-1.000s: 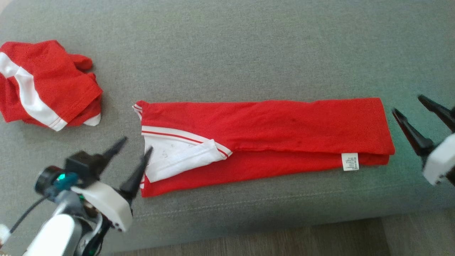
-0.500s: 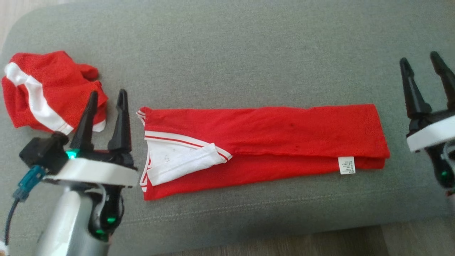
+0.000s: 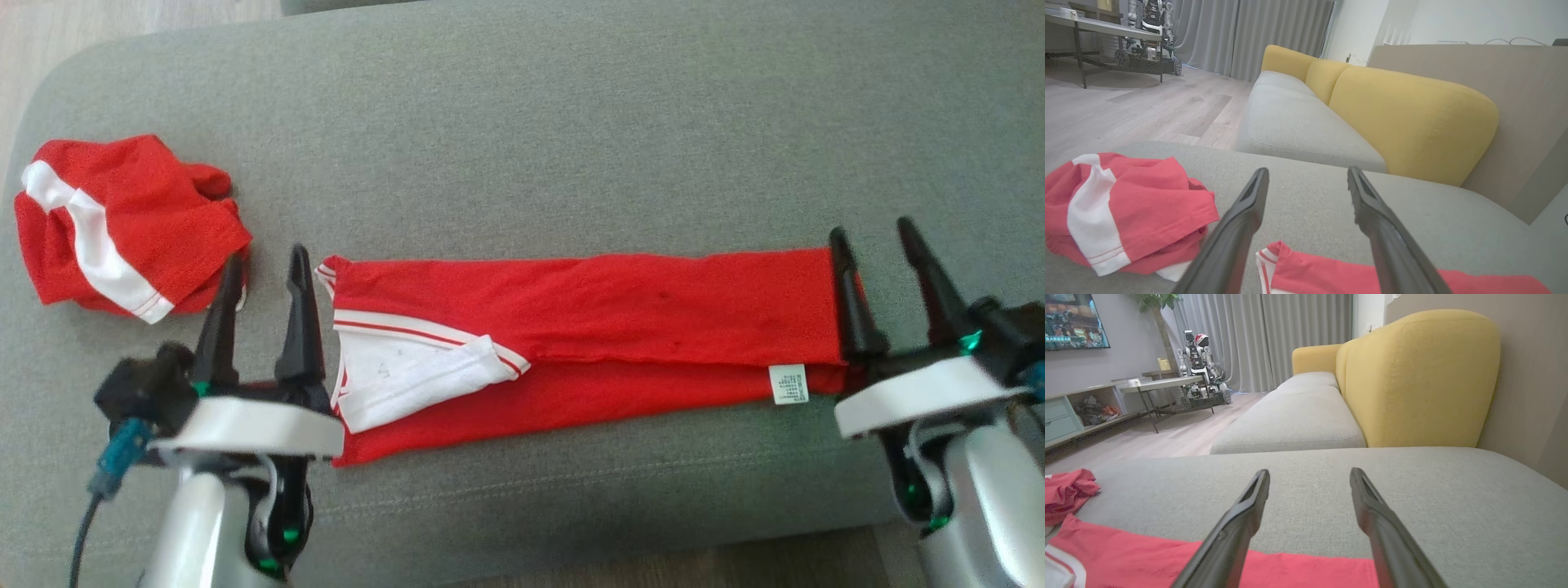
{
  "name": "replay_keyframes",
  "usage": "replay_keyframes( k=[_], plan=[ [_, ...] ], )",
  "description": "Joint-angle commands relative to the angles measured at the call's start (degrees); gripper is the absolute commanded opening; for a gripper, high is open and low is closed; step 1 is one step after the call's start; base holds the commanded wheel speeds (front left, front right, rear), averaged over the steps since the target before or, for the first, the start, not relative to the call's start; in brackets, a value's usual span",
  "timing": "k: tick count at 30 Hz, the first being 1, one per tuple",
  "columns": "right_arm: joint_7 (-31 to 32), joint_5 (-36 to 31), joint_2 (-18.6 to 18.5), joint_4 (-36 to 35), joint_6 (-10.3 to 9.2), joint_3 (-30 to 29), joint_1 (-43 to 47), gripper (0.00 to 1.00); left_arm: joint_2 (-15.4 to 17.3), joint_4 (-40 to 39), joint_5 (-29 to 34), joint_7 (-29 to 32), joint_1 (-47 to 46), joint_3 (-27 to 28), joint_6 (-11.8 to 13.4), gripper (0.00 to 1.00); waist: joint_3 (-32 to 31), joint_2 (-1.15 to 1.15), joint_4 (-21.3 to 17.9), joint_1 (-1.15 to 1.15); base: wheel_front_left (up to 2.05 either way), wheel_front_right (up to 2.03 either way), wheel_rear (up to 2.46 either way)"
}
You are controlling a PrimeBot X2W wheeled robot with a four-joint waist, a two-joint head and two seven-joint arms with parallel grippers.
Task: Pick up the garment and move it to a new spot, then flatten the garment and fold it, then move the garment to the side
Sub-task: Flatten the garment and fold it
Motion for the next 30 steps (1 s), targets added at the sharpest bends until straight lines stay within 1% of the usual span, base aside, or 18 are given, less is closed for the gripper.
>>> replay_keyframes(
  k=[1,5,10,14,18,22,30],
  plan=[
    [-0.51,-1.67,0.28,-2.2,-0.02,0.84,0.01,1.0,0.09,-1.66,1.69,-0.43,-0.3,2.47,-0.76,1.0,-0.11,0.0,-0.12,0.0,0.0,0.0,0.0],
    [-0.51,-4.29,1.52,-2.11,-0.02,0.85,1.08,1.0,-0.26,-1.1,3.56,-0.44,1.16,2.95,-1.89,1.0,-0.43,0.0,-0.14,0.0,0.0,0.0,0.0],
    [-0.52,-4.59,2.56,-2.36,-0.02,-0.46,1.36,1.0,-0.29,-1.27,2.54,-0.44,0.89,2.56,-1.37,1.0,-0.4,0.0,-0.1,0.0,0.0,0.0,0.0],
    [-0.52,-4.2,3.66,-0.23,-0.02,-2.06,1.63,1.0,-0.3,-1.44,2.48,-0.44,0.62,2.22,-1.12,1.0,-0.34,0.0,-0.19,0.0,0.0,0.0,0.0],
    [-0.39,-3.83,5.43,5.8,-0.02,-5.47,0.64,1.0,-0.3,-1.56,2.8,-0.44,0.55,1.77,-0.85,1.0,0.06,0.0,-0.43,0.0,0.0,0.0,0.0],
    [0.5,-3.21,6.33,11.41,-0.02,-7.61,-1.78,1.0,-0.31,-1.95,3.03,-0.44,-0.09,1.64,-0.88,1.0,1.51,0.0,-0.35,0.0,0.0,0.0,0.0],
    [0.84,-2.75,6.27,20.29,-0.02,-9.86,-6.36,1.0,-0.31,-1.69,3.61,-0.44,-1.57,1.52,-1.36,1.0,3.92,0.0,0.06,0.0,0.0,0.0,0.0]
  ],
)
